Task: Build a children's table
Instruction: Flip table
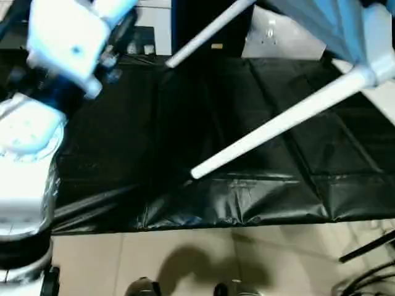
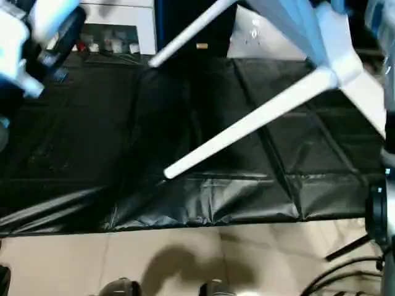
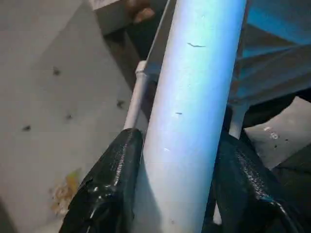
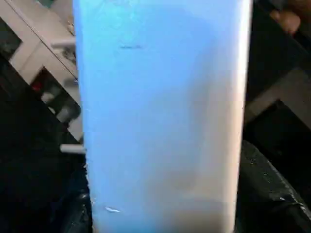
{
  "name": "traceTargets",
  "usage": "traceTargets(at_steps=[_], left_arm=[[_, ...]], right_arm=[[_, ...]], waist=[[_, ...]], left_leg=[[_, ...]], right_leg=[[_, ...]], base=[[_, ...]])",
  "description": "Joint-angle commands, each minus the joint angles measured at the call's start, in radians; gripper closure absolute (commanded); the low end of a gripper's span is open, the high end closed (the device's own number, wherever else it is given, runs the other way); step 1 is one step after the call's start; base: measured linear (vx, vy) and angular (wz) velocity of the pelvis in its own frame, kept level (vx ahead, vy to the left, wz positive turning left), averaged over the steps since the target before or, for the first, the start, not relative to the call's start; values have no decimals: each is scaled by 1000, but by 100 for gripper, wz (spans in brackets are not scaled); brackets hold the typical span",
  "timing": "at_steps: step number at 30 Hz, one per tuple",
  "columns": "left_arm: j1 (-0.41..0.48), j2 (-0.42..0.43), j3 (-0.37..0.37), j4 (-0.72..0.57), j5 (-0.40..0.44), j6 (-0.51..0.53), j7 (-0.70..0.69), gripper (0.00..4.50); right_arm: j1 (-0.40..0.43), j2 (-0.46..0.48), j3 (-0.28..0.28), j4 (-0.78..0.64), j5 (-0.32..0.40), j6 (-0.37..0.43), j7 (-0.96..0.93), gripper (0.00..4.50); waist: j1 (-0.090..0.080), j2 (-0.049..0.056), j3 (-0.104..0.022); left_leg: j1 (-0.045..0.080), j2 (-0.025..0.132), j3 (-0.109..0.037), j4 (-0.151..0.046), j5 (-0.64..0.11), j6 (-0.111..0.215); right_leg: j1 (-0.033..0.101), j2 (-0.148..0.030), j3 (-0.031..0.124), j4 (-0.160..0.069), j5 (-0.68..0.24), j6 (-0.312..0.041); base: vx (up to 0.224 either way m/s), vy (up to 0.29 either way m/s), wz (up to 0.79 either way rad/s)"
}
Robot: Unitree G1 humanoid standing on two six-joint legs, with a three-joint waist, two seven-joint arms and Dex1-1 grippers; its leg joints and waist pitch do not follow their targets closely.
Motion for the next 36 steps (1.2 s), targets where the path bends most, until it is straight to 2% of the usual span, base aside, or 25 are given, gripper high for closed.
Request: traceTargets(at_steps=[1, 5, 9, 11, 12, 13, 14, 15, 16, 17, 18, 19, 20, 23, 26, 27, 28, 29, 30, 31, 32, 33, 34, 35, 36], left_arm=[[32, -41, -31, 75, -18, 96, 27, 258], [37, -61, -23, 83, -15, 114, 44, 259], [49, -70, -13, 114, -12, 108, 52, 264], [49, -67, -15, 144, -7, 57, 41, 270], [53, -69, -7, 174, -11, 11, 38, 274], [53, -69, -7, 174, -11, 11, 38, 278], [63, -57, -2, 216, -17, -77, 15, 281], [69, -49, 1, 232, -17, -102, 8, 284], [78, -35, 5, 256, -17, -136, -6, 286], [79, -34, 6, 258, -18, -138, -7, 287], [86, -18, 18, 282, -19, -159, -19, 289], [84, -13, 26, 293, -24, -164, -23, 289], [78, 6, 33, 315, -29, -186, -41, 289], [73, 27, 40, 336, -31, -210, -60, 289], [71, 50, 47, 369, -52, -252, -99, 289], [76, 59, 50, 382, -61, -267, -113, 289], [79, 65, 51, 388, -63, -272, -117, 289], [84, 72, 54, 395, -66, -280, -121, 289], [87, 81, 55, 404, -70, -288, -129, 289], [88, 95, 57, 415, -74, -294, -143, 289], [92, 103, 61, 421, -74, -298, -149, 289], [95, 109, 65, 425, -76, -302, -153, 289], [98, 114, 68, 429, -76, -307, -157, 289], [102, 118, 73, 433, -80, -312, -158, 289], [110, 125, 79, 432, -87, -314, -167, 289]], right_arm=[[-1, 34, 21, -2, 50, -36, 64, 146], [9, 65, -9, 17, 75, -96, 94, 104], [44, 63, -82, -34, 210, -95, 240, 60], [65, 56, -120, -57, 262, -105, 292, 55], [64, 69, -171, -62, 290, -105, 261, 43], [64, 69, -171, -62, 290, -105, 261, 27], [46, 105, -257, -33, 313, -104, 156, 17], [44, 117, -291, -19, 317, -115, 112, 13], [58, 132, -341, -7, 324, -129, 55, 8], [62, 133, -345, -7, 324, -130, 52, 4], [118, 143, -397, -13, 331, -148, 11, 0], [178, 147, -420, -30, 338, -150, 5, 0], [303, 166, -445, -73, 352, -150, 4, 0], [398, 202, -472, -95, 359, -149, -25, 0], [467, 259, -497, -89, 351, -137, -86, 0], [493, 286, -500, -88, 363, -135, -93, 0], [507, 299, -496, -86, 361, -145, -100, 0], [524, 311, -481, -89, 365, -144, -93, 0], [541, 320, -466, -95, 379, -137, -85, 0], [548, 339, -441, -85, 386, -138, -80, 0], [534, 347, -426, -52, 386, -137, -68, 0], [523, 354, -417, -29, 384, -136, -60, 0], [507, 358, -410, 0, 372, -149, -58, 0], [487, 364, -403, 34, 359, -161, -54, 0], [452, 371, -392, 98, 340, -180, -40, 0]], waist=[[-22, -1, -51], [-34, 0, -47], [-53, 22, -36], [-64, 30, -36], [-58, 53, -28], [-40, 55, -27], [-18, 58, -25], [27, 32, -29], [23, 9, -29], [8, -36, -25], [6, -4, -12], [20, 29, -10], [-1, 77, -21], [-4, 105, -15], [-2, 80, 13], [55, 92, 10], [55, 92, 10], [62, 47, 19], [27, 6, 26], [21, 4, 31], [33, 10, 32], [6, 39, 29], [6, 39, 29], [-10, 92, 21], [3, 91, 44]], left_leg=[[41, 32, -19, -66, -494, -54], [46, 30, -32, -67, -589, -67], [63, 31, -49, -74, -717, -68], [56, 43, -65, -95, -789, -73], [44, 57, -73, -134, -865, -89], [3, 80, -56, -193, -916, -92], [-15, 88, -41, -212, -922, -90], [-35, 79, 10, -218, -846, -59], [16, 51, 24, -148, -722, -71], [124, -35, -20, 126, -330, -38], [38, -49, -79, 86, -176, -12], [66, -21, -84, 38, -274, -28], [84, 24, -102, -50, -562, -78], [59, 69, -125, -135, -809, -55], [54, 54, -68, -166, -867, -34], [-13, 70, -17, -215, -806, -35], [-13, 70, -17, -215, -806, -35], [55, 38, 15, -154, -655, -60], [173, -76, -18, 108, -263, -13], [85, -90, -50, 86, -125, 35], [68, -69, -58, 36, -143, 30], [103, -6, -81, -76, -395, 47], [103, -6, -81, -76, -395, 47], [86, 54, -111, -125, -587, 72], [27, 129, -110, -219, -904, 69]], right_leg=[[-1, -35, 18, -111, -561, -82], [-5, -35, 5, -121, -617, -53], [-5, -27, -24, -143, -635, -41], [21, -25, -48, -137, -581, -52], [40, -14, -59, -106, -488, -72], [83, -5, -60, -4, -354, -105], [96, -5, -54, 54, -294, -112], [104, -4, -8, 120, -343, -78], [35, -26, 37, 35, -595, -34], [-111, -125, 68, -198, -1127, 37], [20, -137, 74, -160, -1017, -36], [14, -119, 48, -146, -893, -63], [4, -20, -4, -89, -494, -114], [65, -14, -39, -33, -104, -159], [71, 2, -63, -49, -412, -92], [126, 8, -25, 109, -462, -68], [126, 8, -25, 109, -462, -68], [37, -11, 39, 0, -688, -27], [-102, -93, 18, -229, -1126, 43], [13, -121, 55, -217, -1062, 35], [59, -127, 49, -189, -979, 31], [50, -53, -13, -134, -579, -66], [50, -53, -13, -134, -579, -66], [87, -34, -50, -88, -311, -93], [103, -32, -55, 74, -16, -100]], base=[[0, 0, 0], [-13, 9, -1], [-42, 29, -3], [-83, 50, -10], [-73, 43, -11], [-112, 19, -3], [-137, -46, 10], [-137, -46, 10], [-66, -100, 14], [-5, -70, -6], [-5, -70, -6], [0, 0, 0], [0, 0, 0], [-67, 30, -7], [-99, 3, 0], [-105, -57, 11], [-77, -119, 21], [-8, -152, 8], [-8, -152, 8], [61, -96, -25], [0, 0, 0], [0, 0, 0], [-77, -62, -2], [-115, -62, -5], [-115, -62, -5]])
